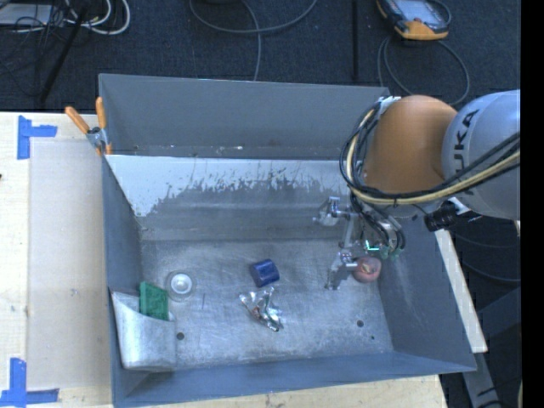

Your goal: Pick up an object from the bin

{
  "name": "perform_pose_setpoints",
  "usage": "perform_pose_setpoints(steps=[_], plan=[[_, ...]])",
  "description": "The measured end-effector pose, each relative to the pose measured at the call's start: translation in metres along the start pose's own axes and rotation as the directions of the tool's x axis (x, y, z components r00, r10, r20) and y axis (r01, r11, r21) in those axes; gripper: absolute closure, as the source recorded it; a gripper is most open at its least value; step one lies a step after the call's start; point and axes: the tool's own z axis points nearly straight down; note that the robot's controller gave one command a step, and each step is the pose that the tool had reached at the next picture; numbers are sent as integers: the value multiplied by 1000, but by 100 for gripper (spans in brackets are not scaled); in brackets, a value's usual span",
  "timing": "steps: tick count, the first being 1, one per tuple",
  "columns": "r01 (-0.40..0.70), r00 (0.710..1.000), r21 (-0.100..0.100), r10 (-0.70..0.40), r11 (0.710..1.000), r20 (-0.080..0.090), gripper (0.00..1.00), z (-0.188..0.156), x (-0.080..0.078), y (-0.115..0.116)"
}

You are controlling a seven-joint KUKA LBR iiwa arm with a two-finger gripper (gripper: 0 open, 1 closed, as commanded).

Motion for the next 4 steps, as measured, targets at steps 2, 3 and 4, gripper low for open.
perform_pose_setpoints(steps=[2, 3, 4], plan=[[353, 936, 4, -353, 936, 13, 0, 77, 52, 121], [352, 936, 4, -352, 936, 20, 100, 73, 49, 121], [545, 838, 6, -545, 838, 15, 100, -54, 45, 157]])
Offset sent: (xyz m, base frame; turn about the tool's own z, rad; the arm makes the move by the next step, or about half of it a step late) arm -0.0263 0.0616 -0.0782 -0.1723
